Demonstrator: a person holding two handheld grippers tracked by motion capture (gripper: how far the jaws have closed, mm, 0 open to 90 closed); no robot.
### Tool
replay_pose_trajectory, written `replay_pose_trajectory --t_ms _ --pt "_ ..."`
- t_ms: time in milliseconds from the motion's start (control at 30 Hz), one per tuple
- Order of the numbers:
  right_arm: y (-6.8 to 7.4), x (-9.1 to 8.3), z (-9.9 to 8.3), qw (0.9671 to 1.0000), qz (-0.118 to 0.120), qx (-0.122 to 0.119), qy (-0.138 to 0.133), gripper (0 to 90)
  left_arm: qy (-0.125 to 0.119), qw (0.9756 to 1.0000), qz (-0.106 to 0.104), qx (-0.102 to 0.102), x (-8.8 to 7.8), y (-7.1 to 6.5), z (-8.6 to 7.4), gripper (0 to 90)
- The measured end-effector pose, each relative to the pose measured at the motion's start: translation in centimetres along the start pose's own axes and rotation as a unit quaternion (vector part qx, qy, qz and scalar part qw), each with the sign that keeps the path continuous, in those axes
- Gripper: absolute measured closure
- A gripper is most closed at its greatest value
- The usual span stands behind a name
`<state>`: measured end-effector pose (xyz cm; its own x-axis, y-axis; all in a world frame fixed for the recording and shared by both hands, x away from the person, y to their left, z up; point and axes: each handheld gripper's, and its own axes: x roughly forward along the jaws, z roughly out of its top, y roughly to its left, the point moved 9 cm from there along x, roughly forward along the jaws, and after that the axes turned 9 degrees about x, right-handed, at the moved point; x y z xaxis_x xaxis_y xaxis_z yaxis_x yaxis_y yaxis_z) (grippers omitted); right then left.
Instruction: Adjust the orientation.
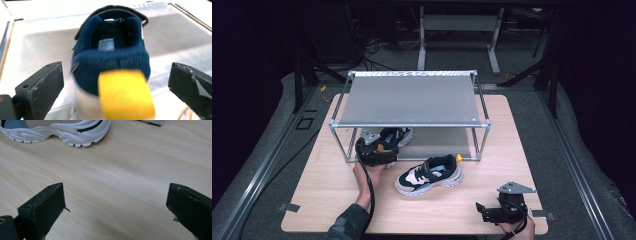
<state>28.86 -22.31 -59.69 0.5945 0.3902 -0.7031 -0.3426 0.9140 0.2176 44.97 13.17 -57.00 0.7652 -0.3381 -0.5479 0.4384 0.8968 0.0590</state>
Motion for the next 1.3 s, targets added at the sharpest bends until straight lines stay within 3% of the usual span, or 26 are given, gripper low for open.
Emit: replay_pose_trajectory --t_ms 133,200,300,333,467,567,833,967,1133,1300 --pt "0.1 -0.1 -0.1 1.0000 -0.002 0.002 0.001 2.0 -0.010 0.9999 -0.011 -0.004 -1.4 0.6 -0.5 10.3" --pt "0.1 -0.1 0.0 1.0000 -0.002 0.000 0.000 2.6 -0.007 0.9999 -0.014 0.004 -1.9 0.7 -0.8 16.8" --pt "0.2 -0.1 0.0 1.0000 0.000 -0.001 -0.002 2.4 0.016 0.9994 -0.032 -0.002 -1.7 0.7 -1.6 17.1" --pt "0.2 -0.1 0.0 1.0000 0.001 -0.002 -0.002 2.4 0.020 0.9994 -0.028 -0.001 -1.6 0.9 -1.7 20.0" --pt "0.2 0.0 -0.3 1.0000 0.002 -0.004 0.005 2.4 0.012 0.9989 -0.044 -0.007 -1.3 0.6 -1.9 34.0" --pt "0.1 0.1 -0.4 1.0000 0.000 -0.002 0.006 2.4 0.008 0.9996 -0.020 -0.016 -1.0 0.2 -1.7 34.9" --pt "0.3 0.0 0.0 1.0000 0.001 -0.001 -0.001 2.6 0.005 0.9992 0.020 -0.035 0.5 -0.7 -1.1 36.0" --pt "0.5 0.3 0.1 1.0000 0.007 -0.004 0.002 2.7 0.009 0.9989 0.021 -0.041 1.0 -1.3 -0.8 36.7" --pt "0.9 0.4 0.3 0.9999 0.013 -0.008 0.002 2.9 0.010 0.9995 0.012 -0.027 0.9 -2.3 -0.7 43.9" --pt "1.0 0.3 0.5 0.9999 0.015 -0.007 0.001 3.1 0.012 0.9997 0.008 -0.020 1.2 -2.3 -0.6 46.3"
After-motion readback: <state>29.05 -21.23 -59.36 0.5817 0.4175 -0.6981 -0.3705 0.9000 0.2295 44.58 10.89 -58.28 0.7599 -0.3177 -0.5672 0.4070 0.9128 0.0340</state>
